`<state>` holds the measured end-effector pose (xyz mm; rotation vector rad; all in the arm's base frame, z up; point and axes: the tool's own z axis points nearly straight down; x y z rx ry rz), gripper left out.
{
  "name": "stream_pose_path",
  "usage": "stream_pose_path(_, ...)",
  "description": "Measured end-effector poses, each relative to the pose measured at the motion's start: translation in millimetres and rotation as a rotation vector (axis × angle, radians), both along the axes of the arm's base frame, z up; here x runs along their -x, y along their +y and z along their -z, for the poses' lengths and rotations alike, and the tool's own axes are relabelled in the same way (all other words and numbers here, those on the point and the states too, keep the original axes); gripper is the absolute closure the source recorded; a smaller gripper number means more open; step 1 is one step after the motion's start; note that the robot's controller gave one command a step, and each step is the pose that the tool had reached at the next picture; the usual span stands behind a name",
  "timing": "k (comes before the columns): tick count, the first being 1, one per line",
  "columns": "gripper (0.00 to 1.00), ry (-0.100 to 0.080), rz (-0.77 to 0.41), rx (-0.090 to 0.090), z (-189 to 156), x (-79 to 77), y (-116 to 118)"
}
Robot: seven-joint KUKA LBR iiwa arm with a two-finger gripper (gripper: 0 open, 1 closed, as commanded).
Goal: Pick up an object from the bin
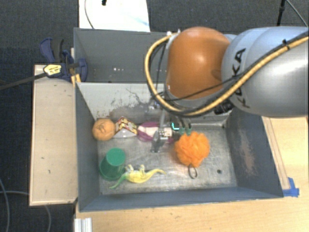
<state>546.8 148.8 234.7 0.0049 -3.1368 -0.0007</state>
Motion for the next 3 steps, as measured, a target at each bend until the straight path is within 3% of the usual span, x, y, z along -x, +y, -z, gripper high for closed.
stream_pose_path(1,1.0,-0.008,0.007,-0.001,-4.2,-1.8,-1.0)
stream_pose_path(3,1.0,-0.008,0.007,-0.001,-4.1,-1.7,-1.0)
